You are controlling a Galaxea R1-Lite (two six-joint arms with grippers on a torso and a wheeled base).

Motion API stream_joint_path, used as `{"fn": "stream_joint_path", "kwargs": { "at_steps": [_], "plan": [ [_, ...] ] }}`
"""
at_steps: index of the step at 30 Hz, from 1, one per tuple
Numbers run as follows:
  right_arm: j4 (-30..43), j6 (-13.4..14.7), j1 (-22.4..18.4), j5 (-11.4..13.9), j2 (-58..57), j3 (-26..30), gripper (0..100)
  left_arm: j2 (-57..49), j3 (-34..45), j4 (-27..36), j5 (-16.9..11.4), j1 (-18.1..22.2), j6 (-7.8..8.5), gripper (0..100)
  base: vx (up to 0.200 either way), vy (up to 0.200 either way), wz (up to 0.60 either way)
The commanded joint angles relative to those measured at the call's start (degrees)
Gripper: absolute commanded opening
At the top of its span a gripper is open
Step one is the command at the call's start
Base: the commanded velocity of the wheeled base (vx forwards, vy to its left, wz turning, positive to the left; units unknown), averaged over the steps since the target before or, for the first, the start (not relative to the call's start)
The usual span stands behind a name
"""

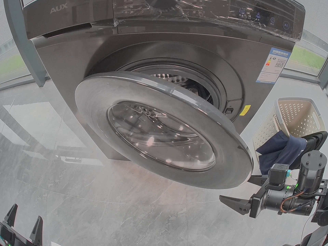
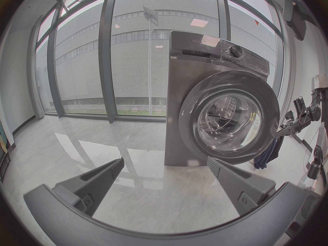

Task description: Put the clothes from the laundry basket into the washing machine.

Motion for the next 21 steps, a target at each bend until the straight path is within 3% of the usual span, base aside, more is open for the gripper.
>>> {"fn": "stream_joint_path", "kwargs": {
  "at_steps": [1, 5, 9, 15, 21],
  "plan": [
    [0.04, 0.23, -0.08, 0.10, -2.19, 0.99, 100, -0.84, 0.92, -0.02, 0.06, 0.00, -0.04, 100, 0.000, 0.000, 0.00],
    [0.04, 0.41, -1.13, -0.34, -1.75, 0.64, 100, -0.84, 0.92, -0.02, 0.06, 0.00, -0.04, 100, 0.000, 0.000, 0.00],
    [-0.05, 0.15, -4.65, -0.25, -0.08, 0.11, 100, -0.84, 0.92, -0.02, 0.06, 0.00, -0.04, 100, 0.000, 0.200, 0.00],
    [-0.05, 0.15, -5.00, -0.42, 0.36, -0.77, 100, -0.84, 0.92, -0.02, 0.06, 0.00, -0.12, 100, 0.000, 0.200, 0.00],
    [-0.05, -0.21, -8.25, -2.27, -0.34, -1.56, 100, -0.84, 0.92, -0.02, 0.06, 0.00, -0.12, 100, 0.000, 0.000, 0.00]
  ]
}}
